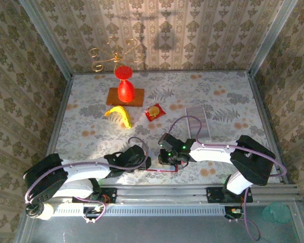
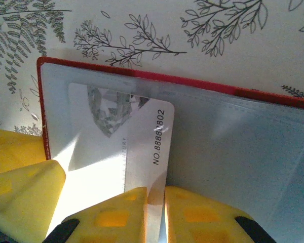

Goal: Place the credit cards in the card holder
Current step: Insert the credit card into the card slot.

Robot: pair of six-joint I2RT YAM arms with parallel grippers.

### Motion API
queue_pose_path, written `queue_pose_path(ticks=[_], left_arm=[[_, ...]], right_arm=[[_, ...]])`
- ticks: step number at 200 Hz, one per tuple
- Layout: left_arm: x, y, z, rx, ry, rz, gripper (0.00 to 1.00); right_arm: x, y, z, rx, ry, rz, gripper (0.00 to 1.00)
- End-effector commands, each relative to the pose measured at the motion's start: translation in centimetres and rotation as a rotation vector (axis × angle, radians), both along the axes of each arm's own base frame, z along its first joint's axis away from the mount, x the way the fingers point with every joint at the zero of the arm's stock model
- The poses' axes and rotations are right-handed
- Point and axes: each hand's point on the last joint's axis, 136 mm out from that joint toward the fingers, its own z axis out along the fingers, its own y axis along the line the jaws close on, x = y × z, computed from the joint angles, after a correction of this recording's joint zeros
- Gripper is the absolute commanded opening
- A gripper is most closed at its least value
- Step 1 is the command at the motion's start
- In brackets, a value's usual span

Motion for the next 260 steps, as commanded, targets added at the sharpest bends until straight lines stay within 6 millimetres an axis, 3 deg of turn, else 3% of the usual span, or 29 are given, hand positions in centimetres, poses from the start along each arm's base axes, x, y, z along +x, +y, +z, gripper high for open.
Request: queue_pose_path(ticks=[1, 196, 228, 260], left_arm=[[0.0, -0.5, 1.0, -0.078, -0.008, 0.021, 0.31], [-0.4, 0.0, 0.8, -0.091, -0.004, 0.029, 0.35], [-0.4, 0.4, 0.6, -0.057, -0.002, 0.035, 0.35], [-0.4, 1.0, 0.0, -0.015, 0.004, 0.041, 0.35]], right_arm=[[0.1, 1.0, 0.5, 0.022, -0.012, 0.024, 0.16], [0.2, 3.7, 1.3, 0.128, -0.002, 0.040, 0.14], [0.3, 3.1, 1.9, 0.117, -0.028, 0.036, 0.14], [0.7, 1.3, 2.7, 0.042, -0.074, 0.022, 0.19]])
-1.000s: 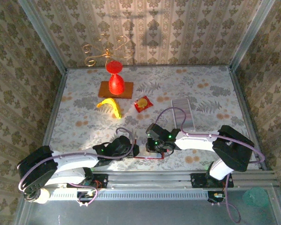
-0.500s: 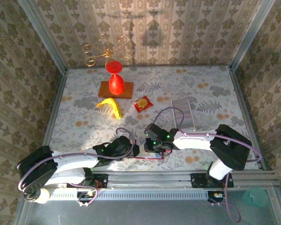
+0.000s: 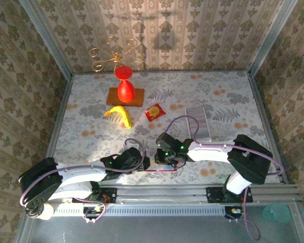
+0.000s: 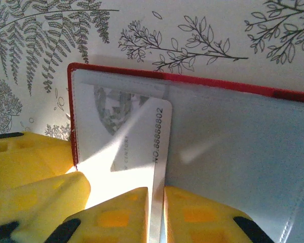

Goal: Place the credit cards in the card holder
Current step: Insert the credit card into the card slot, then flip over the card slot in the card holder.

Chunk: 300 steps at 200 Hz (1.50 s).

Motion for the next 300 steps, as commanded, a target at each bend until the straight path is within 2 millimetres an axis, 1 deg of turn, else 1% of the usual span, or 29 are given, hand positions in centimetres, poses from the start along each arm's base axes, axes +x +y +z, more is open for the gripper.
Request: queue_pose_path(ticks=[1, 20, 31, 38, 54, 66, 88, 127, 160, 197, 257, 280, 300], left_arm=[[-0.1, 0.3, -0.2, 0.031, 0.003, 0.007, 0.35], [-0.1, 0.4, -0.4, 0.050, 0.010, 0.004, 0.35], [-0.2, 0.4, -0.5, 0.055, 0.009, -0.001, 0.34], [-0.2, 0.5, -0.6, 0.061, 0.012, 0.001, 0.34], [-0.2, 0.5, -0.6, 0.069, 0.014, -0.002, 0.34], [-0.2, 0.5, -0.7, 0.071, 0.014, -0.002, 0.34], [-0.2, 0.5, -0.7, 0.074, 0.014, -0.002, 0.33], [-0.2, 0.6, -0.7, 0.075, 0.016, -0.004, 0.32], [-0.3, 0.5, -0.6, 0.072, 0.017, -0.007, 0.31], [-0.3, 0.5, -0.7, 0.074, 0.018, -0.007, 0.31], [-0.3, 0.5, -0.7, 0.073, 0.021, -0.004, 0.30], [-0.3, 0.5, -0.7, 0.073, 0.020, -0.004, 0.30], [-0.4, 0.6, -0.8, 0.074, 0.022, -0.003, 0.29]], right_arm=[[0.5, -0.6, 2.0, -0.019, -0.068, -0.004, 0.20], [0.6, -2.0, 2.3, -0.069, -0.095, -0.013, 0.25], [0.6, -2.6, 2.5, -0.091, -0.104, -0.016, 0.30], [0.4, -3.1, 2.4, -0.107, -0.103, -0.018, 0.33], [0.1, -4.0, 2.0, -0.135, -0.094, -0.025, 0.34], [-0.1, -4.5, 1.7, -0.150, -0.088, -0.032, 0.38], [-0.5, -5.4, 0.9, -0.179, -0.075, -0.049, 0.41], [-1.1, -6.3, 0.0, -0.201, -0.053, -0.059, 0.43], [-1.3, -5.9, -0.5, -0.181, -0.040, -0.055, 0.43], [-1.0, -5.1, -0.3, -0.150, -0.044, -0.053, 0.43], [-1.2, -4.9, -0.9, -0.153, -0.028, -0.053, 0.43], [-1.2, -4.4, -1.1, -0.139, -0.015, -0.049, 0.44], [-1.1, -3.8, -0.9, -0.114, -0.012, -0.047, 0.45]])
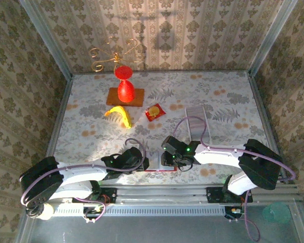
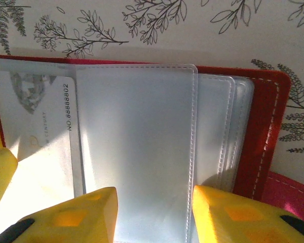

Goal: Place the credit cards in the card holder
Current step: Flip over the card slot in the card holder.

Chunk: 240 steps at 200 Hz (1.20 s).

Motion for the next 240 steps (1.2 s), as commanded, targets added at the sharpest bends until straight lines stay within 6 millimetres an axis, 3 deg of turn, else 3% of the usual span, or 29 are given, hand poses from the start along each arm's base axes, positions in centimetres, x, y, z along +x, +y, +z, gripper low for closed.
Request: queue_pose_path(ticks=[1, 240], left_arm=[[-0.3, 0.2, -0.3, 0.031, 0.007, -0.007, 0.29], [-0.2, 0.2, -0.2, 0.028, 0.003, -0.001, 0.27]], right_arm=[[-0.3, 0.8, -0.3, 0.026, 0.024, -0.004, 0.45], [0.8, 6.1, 3.9, 0.389, -0.004, -0.041, 0.46]])
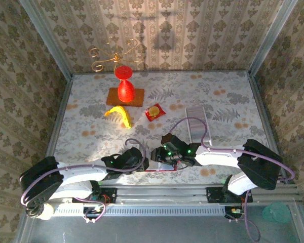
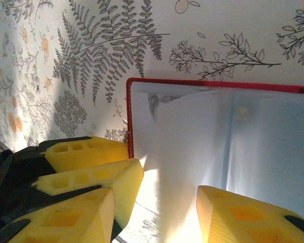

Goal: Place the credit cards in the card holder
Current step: Flip over the card slot in the card holder.

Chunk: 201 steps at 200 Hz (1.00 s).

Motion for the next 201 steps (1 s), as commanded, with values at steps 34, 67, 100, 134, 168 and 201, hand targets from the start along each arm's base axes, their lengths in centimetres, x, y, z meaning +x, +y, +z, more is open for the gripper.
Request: queue_pose_path(ticks=[34, 67, 100, 134, 168, 201], left_arm=[[-0.2, 0.6, -0.1, 0.030, 0.003, 0.008, 0.27], [0.0, 1.1, 0.3, 0.028, -0.016, 0.023, 0.29], [0.0, 1.8, 0.5, 0.025, -0.026, 0.040, 0.31], [0.0, 2.3, 0.9, 0.023, -0.036, 0.052, 0.31], [0.2, 2.9, 1.4, 0.019, -0.057, 0.074, 0.31], [0.4, 3.0, 2.1, 0.017, -0.073, 0.071, 0.31]], right_arm=[[-0.3, 0.9, 0.7, 0.073, 0.006, -0.001, 0.46], [-0.3, 2.1, 1.1, 0.104, 0.003, 0.017, 0.46], [-0.2, 2.8, 0.5, 0.106, 0.014, 0.027, 0.47], [-0.1, 3.3, 0.1, 0.111, 0.023, 0.033, 0.49], [0.2, 3.1, 0.6, 0.096, 0.002, 0.028, 0.58], [1.5, 0.7, 2.8, 0.047, -0.098, 0.034, 0.61]])
